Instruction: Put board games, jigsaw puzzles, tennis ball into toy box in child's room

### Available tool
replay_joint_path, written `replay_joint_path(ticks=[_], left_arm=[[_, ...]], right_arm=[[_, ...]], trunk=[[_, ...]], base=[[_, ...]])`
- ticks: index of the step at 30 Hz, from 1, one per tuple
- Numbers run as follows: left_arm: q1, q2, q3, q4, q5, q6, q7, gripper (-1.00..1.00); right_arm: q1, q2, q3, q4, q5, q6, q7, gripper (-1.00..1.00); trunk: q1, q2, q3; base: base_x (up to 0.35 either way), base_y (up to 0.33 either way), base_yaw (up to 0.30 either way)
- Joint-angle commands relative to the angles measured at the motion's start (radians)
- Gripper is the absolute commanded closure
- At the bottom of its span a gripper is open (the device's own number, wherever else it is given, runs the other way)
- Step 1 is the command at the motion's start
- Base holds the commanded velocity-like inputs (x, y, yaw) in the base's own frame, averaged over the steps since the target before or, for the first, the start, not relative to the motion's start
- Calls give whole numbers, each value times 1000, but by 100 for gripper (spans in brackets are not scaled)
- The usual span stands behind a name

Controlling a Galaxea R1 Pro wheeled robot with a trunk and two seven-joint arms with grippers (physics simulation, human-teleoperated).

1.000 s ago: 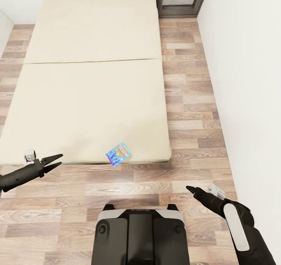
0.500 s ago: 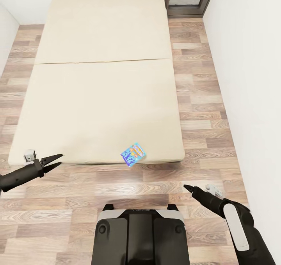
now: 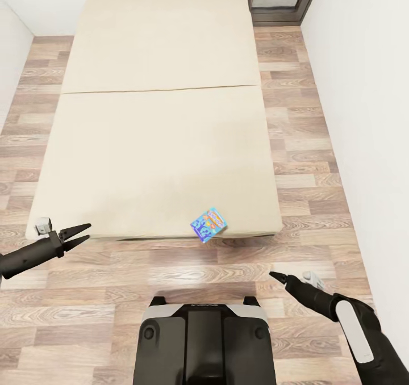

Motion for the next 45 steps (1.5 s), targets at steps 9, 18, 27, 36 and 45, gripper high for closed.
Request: replay_joint_path(ticks=[9, 18, 27, 36, 45], left_arm=[[0, 1, 1, 0, 1, 7, -3, -100], [0, 2, 2, 0, 1, 7, -4, -100], [1, 1, 1, 0, 1, 7, -4, -100], [0, 1, 1, 0, 2, 7, -4, -100], [1, 2, 2, 0, 2, 7, -5, -100]], right_arm=[[-22, -9, -3, 55, -1, 5, 43, -100], [-24, -10, -3, 60, -4, 4, 58, -100], [-25, -10, -3, 60, -1, 3, 128, -100], [-25, -11, -3, 60, -1, 2, 143, -100], [-25, -11, -3, 61, -1, 2, 145, -100]], trunk=[[1, -1, -1], [1, -1, 3], [1, -1, 16], [1, -1, 31], [1, -1, 46]], base=[[0, 10, 0], [0, 0, 0], [0, 0, 0], [0, 0, 0], [0, 0, 0]])
